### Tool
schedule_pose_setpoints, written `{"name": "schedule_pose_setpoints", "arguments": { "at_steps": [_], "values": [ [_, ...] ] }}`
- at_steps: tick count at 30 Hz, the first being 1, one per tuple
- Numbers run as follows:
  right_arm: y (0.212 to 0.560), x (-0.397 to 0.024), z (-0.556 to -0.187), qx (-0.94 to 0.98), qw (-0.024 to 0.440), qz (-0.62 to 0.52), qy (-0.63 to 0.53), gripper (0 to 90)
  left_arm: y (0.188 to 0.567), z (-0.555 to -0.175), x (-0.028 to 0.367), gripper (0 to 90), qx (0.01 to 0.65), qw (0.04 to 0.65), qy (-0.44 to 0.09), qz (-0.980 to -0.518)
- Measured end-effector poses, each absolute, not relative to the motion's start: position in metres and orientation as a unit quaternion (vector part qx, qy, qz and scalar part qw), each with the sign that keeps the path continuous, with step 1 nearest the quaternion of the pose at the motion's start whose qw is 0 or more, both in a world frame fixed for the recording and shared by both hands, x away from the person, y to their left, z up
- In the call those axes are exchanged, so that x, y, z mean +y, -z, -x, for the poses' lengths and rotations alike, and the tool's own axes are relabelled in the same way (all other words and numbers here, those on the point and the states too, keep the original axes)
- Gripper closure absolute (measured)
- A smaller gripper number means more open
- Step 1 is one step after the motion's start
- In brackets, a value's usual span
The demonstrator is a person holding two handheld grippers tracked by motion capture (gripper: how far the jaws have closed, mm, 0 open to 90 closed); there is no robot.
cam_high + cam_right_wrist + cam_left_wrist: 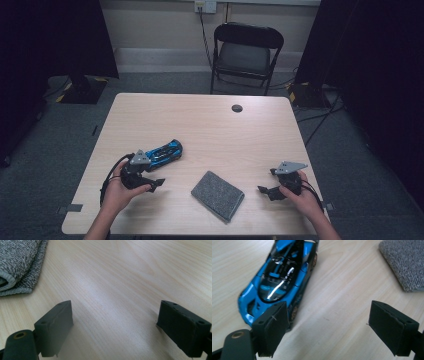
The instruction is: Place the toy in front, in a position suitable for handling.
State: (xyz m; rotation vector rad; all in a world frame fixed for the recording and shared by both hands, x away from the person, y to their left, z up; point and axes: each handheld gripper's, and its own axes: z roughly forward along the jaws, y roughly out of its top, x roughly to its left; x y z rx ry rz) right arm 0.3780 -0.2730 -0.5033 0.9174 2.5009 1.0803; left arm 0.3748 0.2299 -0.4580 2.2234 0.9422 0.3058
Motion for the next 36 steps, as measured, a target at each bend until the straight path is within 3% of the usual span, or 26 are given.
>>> {"name": "schedule_pose_setpoints", "arguments": {
  "at_steps": [18,36],
  "values": [
    [0.503,-0.274,-0.377,0.862,0.132,-0.317,-0.374,11.9,0.460,-0.428,0.220,17.8,0.302,0.305,-0.161,-0.889],
    [0.503,-0.275,-0.377,0.861,0.131,-0.317,-0.375,12.0,0.481,-0.472,0.219,17.2,0.279,0.315,-0.116,-0.900]
  ]
}}
